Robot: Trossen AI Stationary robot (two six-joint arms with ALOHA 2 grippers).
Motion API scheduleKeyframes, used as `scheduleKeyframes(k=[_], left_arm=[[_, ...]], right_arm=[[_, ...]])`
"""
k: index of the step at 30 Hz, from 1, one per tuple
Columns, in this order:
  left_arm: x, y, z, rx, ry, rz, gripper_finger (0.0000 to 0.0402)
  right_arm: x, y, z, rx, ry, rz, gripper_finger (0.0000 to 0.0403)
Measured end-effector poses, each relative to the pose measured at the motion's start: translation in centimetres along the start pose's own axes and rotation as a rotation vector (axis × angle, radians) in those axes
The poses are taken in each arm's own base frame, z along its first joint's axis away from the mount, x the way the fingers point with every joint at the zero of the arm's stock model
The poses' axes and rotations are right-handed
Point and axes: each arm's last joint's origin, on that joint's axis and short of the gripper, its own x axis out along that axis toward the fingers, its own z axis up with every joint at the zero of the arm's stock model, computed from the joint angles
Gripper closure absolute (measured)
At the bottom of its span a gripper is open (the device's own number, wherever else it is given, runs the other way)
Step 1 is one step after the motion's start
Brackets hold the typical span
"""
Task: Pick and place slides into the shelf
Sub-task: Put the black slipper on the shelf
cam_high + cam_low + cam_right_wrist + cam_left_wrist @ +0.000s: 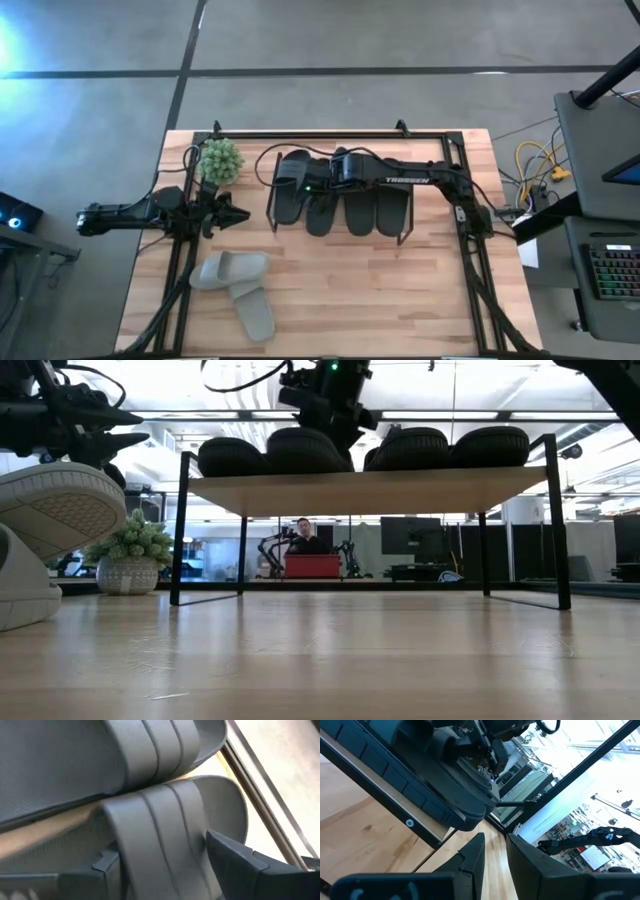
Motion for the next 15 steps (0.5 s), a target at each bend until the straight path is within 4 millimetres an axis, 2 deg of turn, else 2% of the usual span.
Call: scheduleKeyframes(k=[7, 15], left_arm=[[0.0, 0.0, 0.0, 0.000, 0.000, 0.001, 0.0336], [0.0, 0.0, 0.0, 0.000, 0.000, 0.001, 0.0336]], right_arm=[[-1.0, -0.6, 0.2, 0.010, -0.003, -0.022, 0.0148], [-1.7, -0.4, 0.0, -0.003, -0.005, -0.015, 0.0149]])
